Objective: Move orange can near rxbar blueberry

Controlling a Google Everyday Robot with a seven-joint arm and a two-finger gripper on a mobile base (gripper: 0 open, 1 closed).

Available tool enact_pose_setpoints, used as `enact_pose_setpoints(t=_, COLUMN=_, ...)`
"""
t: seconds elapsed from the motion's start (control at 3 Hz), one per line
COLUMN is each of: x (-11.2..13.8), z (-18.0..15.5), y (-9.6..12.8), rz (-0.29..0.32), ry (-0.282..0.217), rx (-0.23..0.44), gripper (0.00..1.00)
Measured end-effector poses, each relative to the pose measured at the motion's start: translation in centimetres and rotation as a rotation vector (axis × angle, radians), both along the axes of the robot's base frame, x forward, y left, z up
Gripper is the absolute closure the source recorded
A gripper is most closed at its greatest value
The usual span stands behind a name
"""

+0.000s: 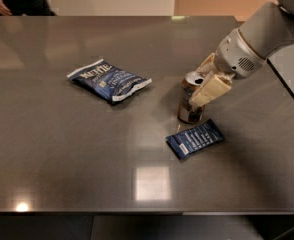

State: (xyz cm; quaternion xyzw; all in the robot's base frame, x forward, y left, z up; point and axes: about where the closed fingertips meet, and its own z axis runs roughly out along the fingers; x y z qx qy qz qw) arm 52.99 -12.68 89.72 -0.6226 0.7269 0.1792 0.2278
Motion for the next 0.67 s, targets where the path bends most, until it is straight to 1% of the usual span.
enact_pose_setpoints(t=0.33, x=0.04, z=-0.07, y=0.15, rz=0.002, ry=0.000, rx=0.000, gripper=0.00)
enact_pose_setpoints(t=0.67, x=0.04, z=-0.07, y=0.15, rz=0.002, ry=0.000, rx=0.000, gripper=0.00)
